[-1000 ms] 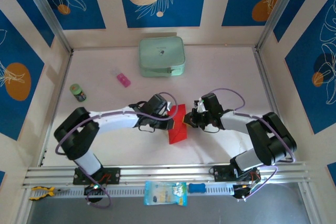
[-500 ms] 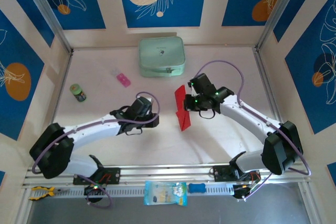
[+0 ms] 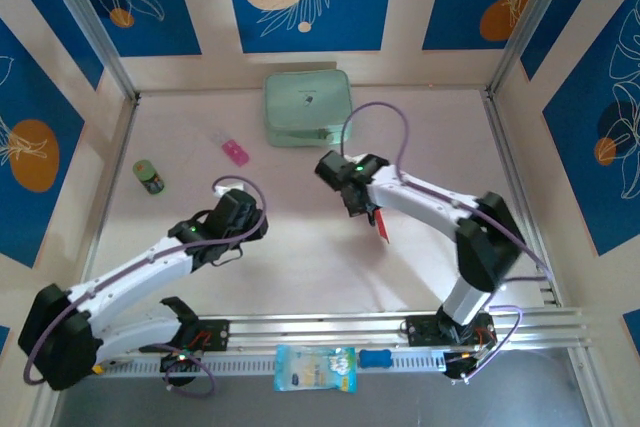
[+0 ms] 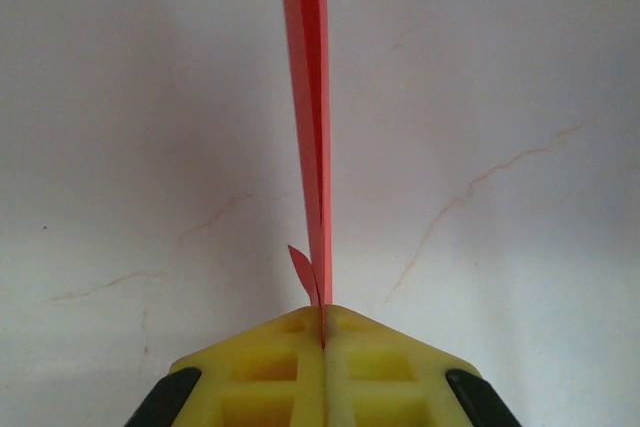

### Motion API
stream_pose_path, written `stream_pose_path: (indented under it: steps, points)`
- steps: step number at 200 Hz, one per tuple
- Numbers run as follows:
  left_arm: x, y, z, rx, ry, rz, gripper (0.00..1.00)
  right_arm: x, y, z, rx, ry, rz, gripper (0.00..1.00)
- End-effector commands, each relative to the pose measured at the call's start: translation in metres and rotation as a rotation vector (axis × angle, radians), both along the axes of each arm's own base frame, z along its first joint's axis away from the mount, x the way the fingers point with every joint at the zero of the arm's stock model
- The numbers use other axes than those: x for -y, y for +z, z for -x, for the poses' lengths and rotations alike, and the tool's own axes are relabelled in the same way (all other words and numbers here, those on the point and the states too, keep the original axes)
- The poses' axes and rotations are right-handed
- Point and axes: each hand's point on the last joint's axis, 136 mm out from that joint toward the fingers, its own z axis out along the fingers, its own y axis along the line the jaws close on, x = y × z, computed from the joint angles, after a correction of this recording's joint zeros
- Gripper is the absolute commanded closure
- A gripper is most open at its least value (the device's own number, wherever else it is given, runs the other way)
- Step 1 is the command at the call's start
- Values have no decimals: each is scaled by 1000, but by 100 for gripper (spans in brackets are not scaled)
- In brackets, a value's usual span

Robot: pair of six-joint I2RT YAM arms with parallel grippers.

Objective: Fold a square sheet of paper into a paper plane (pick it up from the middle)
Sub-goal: Turn over the paper at the center of the table.

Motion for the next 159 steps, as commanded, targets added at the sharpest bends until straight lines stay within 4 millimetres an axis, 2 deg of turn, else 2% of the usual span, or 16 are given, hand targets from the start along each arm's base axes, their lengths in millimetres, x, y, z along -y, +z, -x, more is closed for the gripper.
stream_pose_path:
  steps: [1, 21, 49, 67, 95, 102, 115, 130, 147, 159]
  points:
    - [-44, 0, 12, 9, 127, -101, 53, -15, -16, 4, -26, 10, 84, 93]
    - [-55, 8, 18, 53, 158, -87, 49, -49, -34, 7, -71, 60, 56, 92]
    - [-63, 11, 23, 79, 179, -66, 45, -90, -39, 10, -107, 128, -14, 90]
    - [-63, 10, 24, 73, 180, -60, 45, -108, -43, 13, -142, 149, -77, 89]
    - [-56, 6, 23, 54, 162, -45, 44, -134, -45, 20, -221, 168, -238, 83]
    - [-52, 5, 22, 47, 152, -39, 44, -142, -42, 23, -242, 180, -299, 79]
    - [-45, 3, 20, 38, 122, -28, 44, -160, -30, 29, -273, 205, -467, 66]
    - [-35, 0, 18, 18, 82, -13, 44, -171, -7, 30, -268, 233, -671, 60]
    - [-19, -4, 15, -8, 26, 15, 44, -164, 16, 29, -247, 219, -847, 56]
    - [-4, -7, 13, -27, -31, 47, 44, -148, 23, 26, -238, 181, -941, 56]
